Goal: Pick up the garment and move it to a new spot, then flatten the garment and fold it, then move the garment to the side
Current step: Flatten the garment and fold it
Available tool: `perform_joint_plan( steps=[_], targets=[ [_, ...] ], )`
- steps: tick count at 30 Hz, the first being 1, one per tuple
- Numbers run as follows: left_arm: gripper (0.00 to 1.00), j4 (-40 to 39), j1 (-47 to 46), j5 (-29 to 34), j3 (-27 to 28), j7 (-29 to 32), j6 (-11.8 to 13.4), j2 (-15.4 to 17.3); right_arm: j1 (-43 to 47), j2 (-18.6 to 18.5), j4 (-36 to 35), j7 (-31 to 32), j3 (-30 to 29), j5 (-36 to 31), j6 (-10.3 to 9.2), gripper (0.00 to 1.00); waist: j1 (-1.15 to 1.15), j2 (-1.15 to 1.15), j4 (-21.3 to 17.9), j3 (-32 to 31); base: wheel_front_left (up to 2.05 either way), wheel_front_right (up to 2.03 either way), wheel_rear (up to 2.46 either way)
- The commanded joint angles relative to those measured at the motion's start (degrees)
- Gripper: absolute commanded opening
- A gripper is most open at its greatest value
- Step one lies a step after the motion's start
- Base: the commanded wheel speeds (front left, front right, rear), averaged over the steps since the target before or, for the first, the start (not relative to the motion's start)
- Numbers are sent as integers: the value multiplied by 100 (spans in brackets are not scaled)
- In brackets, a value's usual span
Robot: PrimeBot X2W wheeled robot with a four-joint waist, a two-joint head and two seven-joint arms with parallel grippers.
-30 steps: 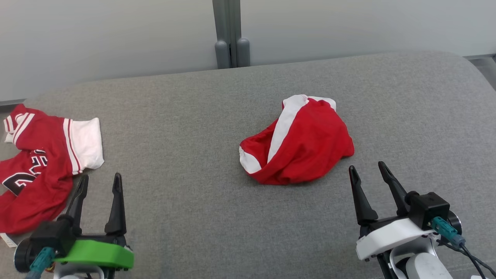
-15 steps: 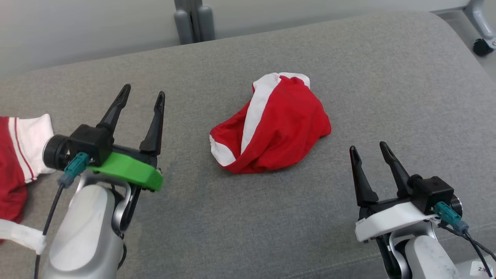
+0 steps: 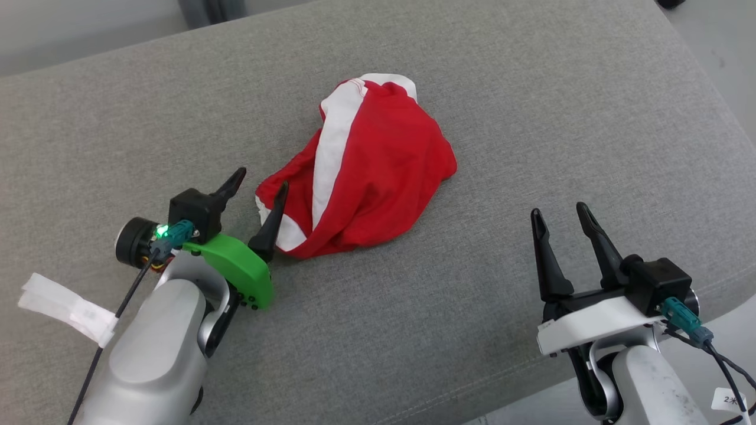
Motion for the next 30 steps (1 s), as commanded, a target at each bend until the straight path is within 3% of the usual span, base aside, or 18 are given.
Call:
perform_joint_plan(
  steps=[1,7,8,9,10,18,30],
  targets=[
    [100,176,-89,-74,-111,-13,1,45,-102,4,15,-35,9,33,3,100,0,0,-136,142,0,0,0],
    [100,893,-179,-431,-533,1,1,-71,-180,4,80,-58,24,28,3,100,0,0,-166,182,0,0,0],
    [76,955,-194,-487,-599,-9,1,-94,-187,3,86,-56,21,22,3,100,0,0,-166,178,0,0,0],
    [21,1017,-230,-560,-676,-43,0,-111,-187,4,94,-49,16,14,3,100,0,0,-161,168,0,0,0],
    [0,1037,-254,-613,-714,-87,0,-123,-178,3,102,-50,2,4,3,100,0,0,-148,151,0,0,0],
    [0,956,-213,-882,-557,-376,10,-14,23,4,150,-56,-30,-59,3,100,0,0,155,-212,0,0,0],
    [0,-854,1568,-767,934,-381,616,235,208,1,156,-54,3,-75,3,100,0,0,845,-626,0,0,0]
  ],
)
